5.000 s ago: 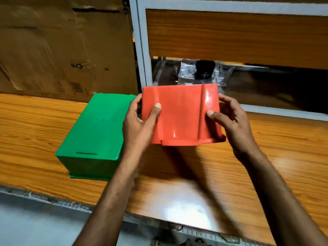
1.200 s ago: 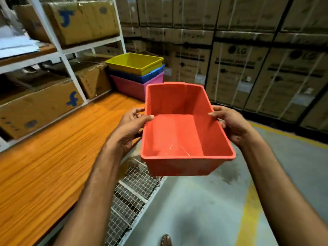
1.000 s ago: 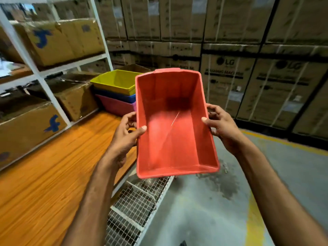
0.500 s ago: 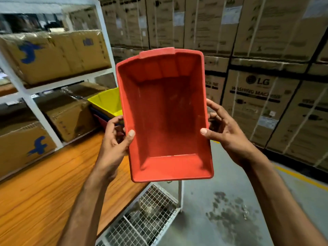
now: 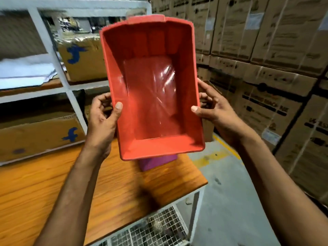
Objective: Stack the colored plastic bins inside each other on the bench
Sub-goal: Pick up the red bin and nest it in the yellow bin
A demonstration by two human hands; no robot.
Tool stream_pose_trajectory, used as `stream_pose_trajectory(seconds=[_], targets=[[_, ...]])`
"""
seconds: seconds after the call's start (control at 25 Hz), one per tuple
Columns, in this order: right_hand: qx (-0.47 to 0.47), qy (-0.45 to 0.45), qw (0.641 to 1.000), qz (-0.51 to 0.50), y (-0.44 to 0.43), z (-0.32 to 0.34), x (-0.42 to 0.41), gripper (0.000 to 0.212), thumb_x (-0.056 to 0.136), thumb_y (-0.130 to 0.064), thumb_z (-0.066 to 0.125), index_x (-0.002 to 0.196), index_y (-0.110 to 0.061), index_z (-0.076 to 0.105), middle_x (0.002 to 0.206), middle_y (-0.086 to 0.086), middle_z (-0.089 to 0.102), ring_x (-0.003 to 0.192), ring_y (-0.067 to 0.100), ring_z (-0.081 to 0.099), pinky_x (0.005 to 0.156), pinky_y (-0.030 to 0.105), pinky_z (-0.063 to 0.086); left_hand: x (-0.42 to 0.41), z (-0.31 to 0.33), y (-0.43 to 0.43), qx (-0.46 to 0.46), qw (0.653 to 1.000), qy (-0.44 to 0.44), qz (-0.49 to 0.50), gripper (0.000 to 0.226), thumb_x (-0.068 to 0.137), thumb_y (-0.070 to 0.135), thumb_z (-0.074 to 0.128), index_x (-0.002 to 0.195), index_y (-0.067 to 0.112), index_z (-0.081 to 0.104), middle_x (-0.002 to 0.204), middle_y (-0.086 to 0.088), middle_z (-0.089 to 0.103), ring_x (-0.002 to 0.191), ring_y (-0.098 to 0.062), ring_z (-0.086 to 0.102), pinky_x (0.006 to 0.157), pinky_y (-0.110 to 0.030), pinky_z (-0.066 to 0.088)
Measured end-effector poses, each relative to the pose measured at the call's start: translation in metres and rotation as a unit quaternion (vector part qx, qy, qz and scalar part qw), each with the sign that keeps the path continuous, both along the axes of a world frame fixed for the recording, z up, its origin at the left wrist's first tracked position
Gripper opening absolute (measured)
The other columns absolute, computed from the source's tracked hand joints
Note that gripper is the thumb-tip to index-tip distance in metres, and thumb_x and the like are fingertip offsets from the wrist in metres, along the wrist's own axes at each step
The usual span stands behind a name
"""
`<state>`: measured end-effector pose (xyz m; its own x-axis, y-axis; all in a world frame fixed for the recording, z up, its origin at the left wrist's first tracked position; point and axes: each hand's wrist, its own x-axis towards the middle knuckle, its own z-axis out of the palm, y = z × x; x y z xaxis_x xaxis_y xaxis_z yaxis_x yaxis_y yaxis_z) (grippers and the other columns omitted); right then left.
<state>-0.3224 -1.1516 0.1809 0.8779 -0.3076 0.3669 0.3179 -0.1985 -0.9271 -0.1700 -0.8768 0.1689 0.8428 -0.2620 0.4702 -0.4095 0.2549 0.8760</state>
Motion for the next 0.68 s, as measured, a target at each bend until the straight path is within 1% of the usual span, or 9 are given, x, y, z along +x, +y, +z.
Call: stream_pose_trajectory(seconds=[0.12, 0.16, 0.24, 0.36, 0.4, 0.44, 0.52, 0.6, 0.68], targets=[[0.002, 0.012, 1.0, 0.024, -0.025, 0.02, 0.052, 0.081, 0.085, -0.004, 0.073, 0.153, -0.038, 0.045, 0.12, 0.02, 0.056, 0.107, 0.023, 0.058, 0.086, 0.038, 0.054, 0.042, 0.023, -0.021, -0.003, 1.0, -0.005, 0.016, 0.031, 0.095, 0.028, 0.067, 0.123, 0.02, 0.058, 0.117, -0.001, 0.067, 0.104, -0.009, 0.065, 0.087, -0.029, 0.054], [0.011, 0.011, 0.999, 0.028, -0.031, 0.027, 0.066, 0.08, 0.085, -0.002, 0.071, 0.153, -0.036, 0.046, 0.12, 0.02, 0.056, 0.107, 0.022, 0.059, 0.082, 0.033, 0.057, 0.055, 0.031, -0.028, -0.003, 1.0, 0.0, 0.02, 0.031, 0.095, 0.026, 0.067, 0.123, 0.018, 0.058, 0.116, -0.003, 0.067, 0.102, -0.01, 0.065, 0.088, -0.03, 0.055], [0.041, 0.011, 0.998, 0.041, -0.043, 0.043, 0.092, 0.076, 0.089, 0.006, 0.065, 0.153, -0.03, 0.046, 0.116, 0.014, 0.054, 0.101, 0.016, 0.061, 0.072, 0.025, 0.059, 0.078, 0.047, -0.04, -0.009, 0.999, 0.013, 0.028, 0.029, 0.098, 0.02, 0.065, 0.125, 0.014, 0.057, 0.114, -0.006, 0.066, 0.1, -0.013, 0.064, 0.09, -0.032, 0.056], [0.06, 0.013, 0.997, 0.053, -0.058, 0.057, 0.126, 0.072, 0.092, 0.01, 0.059, 0.153, -0.024, 0.046, 0.103, 0.005, 0.059, 0.091, 0.01, 0.062, 0.068, 0.02, 0.057, 0.105, 0.061, -0.055, -0.011, 0.999, 0.035, 0.038, 0.025, 0.1, 0.013, 0.062, 0.124, 0.008, 0.057, 0.108, -0.007, 0.066, 0.097, -0.014, 0.064, 0.095, -0.035, 0.056], [0.062, 0.02, 0.996, 0.057, -0.061, 0.056, 0.136, 0.072, 0.091, 0.011, 0.059, 0.153, -0.024, 0.047, 0.099, 0.003, 0.059, 0.091, 0.012, 0.061, 0.068, 0.022, 0.056, 0.113, 0.06, -0.059, -0.007, 0.998, 0.042, 0.048, 0.026, 0.1, 0.012, 0.062, 0.125, 0.007, 0.057, 0.107, -0.008, 0.065, 0.096, -0.015, 0.063, 0.097, -0.038, 0.055], [0.065, 0.028, 0.996, 0.061, -0.063, 0.054, 0.148, 0.072, 0.09, 0.011, 0.06, 0.152, -0.024, 0.047, 0.1, 0.005, 0.058, 0.095, 0.016, 0.059, 0.069, 0.023, 0.054, 0.12, 0.058, -0.061, 0.0, 0.997, 0.049, 0.058, 0.027, 0.099, 0.012, 0.063, 0.125, 0.007, 0.057, 0.107, -0.008, 0.064, 0.096, -0.015, 0.062, 0.097, -0.039, 0.055], [0.071, 0.041, 0.994, 0.066, -0.065, 0.043, 0.166, 0.072, 0.09, 0.013, 0.06, 0.151, -0.024, 0.048, 0.11, 0.01, 0.055, 0.101, 0.02, 0.056, 0.069, 0.024, 0.054, 0.128, 0.046, -0.064, 0.008, 0.995, 0.061, 0.077, 0.027, 0.1, 0.013, 0.062, 0.125, 0.009, 0.056, 0.106, -0.007, 0.062, 0.091, -0.012, 0.062, 0.093, -0.036, 0.055], [0.081, 0.051, 0.993, 0.072, -0.068, 0.03, 0.181, 0.072, 0.09, 0.016, 0.058, 0.15, -0.023, 0.05, 0.114, 0.012, 0.054, 0.096, 0.016, 0.058, 0.063, 0.019, 0.056, 0.132, 0.032, -0.066, 0.005, 0.993, 0.073, 0.092, 0.022, 0.1, 0.014, 0.062, 0.121, 0.014, 0.057, 0.101, -0.002, 0.062, 0.082, -0.004, 0.063, 0.083, -0.027, 0.056], [0.093, 0.061, 0.99, 0.085, -0.072, 0.021, 0.196, 0.069, 0.089, 0.016, 0.059, 0.146, -0.023, 0.054, 0.116, 0.013, 0.055, 0.096, 0.017, 0.059, 0.061, 0.019, 0.056, 0.133, 0.02, -0.066, 0.009, 0.99, 0.086, 0.109, 0.016, 0.101, 0.014, 0.061, 0.116, 0.017, 0.059, 0.097, 0.002, 0.064, 0.081, -0.002, 0.064, 0.081, -0.025, 0.057]])
